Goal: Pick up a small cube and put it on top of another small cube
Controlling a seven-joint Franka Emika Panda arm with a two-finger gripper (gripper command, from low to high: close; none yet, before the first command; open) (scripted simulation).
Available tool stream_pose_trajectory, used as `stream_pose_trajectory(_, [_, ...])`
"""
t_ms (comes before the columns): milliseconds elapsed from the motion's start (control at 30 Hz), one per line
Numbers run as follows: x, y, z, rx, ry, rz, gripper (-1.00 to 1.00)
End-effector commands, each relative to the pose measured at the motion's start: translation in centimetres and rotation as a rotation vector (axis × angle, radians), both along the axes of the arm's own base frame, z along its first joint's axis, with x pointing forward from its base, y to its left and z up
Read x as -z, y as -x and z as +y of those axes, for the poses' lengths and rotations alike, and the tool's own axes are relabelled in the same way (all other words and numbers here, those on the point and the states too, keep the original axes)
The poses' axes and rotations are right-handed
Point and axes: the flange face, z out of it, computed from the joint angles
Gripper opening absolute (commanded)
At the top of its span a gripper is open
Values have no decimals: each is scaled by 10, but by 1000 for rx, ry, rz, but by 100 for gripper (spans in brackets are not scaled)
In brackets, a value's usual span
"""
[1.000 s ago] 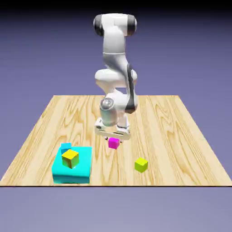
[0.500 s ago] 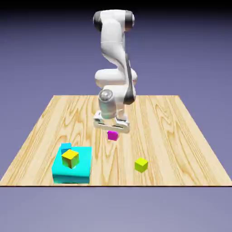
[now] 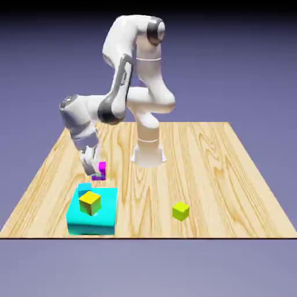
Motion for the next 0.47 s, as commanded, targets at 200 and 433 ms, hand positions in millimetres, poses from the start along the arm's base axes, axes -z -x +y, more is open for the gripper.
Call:
stream_pose_trajectory(200, [36, -9, -17, 141, -19, -6, -100])
stream_pose_trajectory(433, [-18, -4, -29, 141, -18, -5, 100])
